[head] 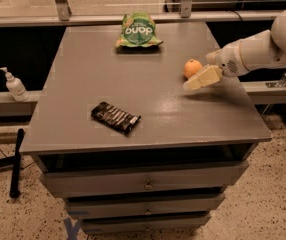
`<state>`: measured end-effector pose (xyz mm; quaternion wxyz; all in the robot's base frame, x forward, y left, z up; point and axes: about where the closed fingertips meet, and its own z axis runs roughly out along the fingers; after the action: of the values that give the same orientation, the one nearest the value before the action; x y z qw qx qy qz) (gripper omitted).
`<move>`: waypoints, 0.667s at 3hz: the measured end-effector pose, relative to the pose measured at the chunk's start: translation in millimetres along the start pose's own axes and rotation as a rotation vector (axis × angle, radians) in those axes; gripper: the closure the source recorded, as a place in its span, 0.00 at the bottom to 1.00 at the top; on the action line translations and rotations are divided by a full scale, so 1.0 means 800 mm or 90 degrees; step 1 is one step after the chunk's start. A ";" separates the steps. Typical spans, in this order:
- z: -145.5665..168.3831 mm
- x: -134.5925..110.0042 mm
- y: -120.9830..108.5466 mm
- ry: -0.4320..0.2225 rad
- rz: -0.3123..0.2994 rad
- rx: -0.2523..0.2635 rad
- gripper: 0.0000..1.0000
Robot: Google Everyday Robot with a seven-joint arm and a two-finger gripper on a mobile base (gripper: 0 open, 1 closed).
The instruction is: Move orange near rxbar chocolate
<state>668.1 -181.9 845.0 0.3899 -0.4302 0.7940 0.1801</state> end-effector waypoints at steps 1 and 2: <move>0.017 -0.011 0.004 -0.024 0.000 -0.012 0.26; 0.019 -0.020 0.002 -0.039 -0.004 -0.012 0.50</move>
Offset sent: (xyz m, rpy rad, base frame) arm 0.0148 0.0176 0.0115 0.0709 -0.0577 0.0179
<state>678.8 -163.0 847.5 0.4108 -0.4308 0.7785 0.1991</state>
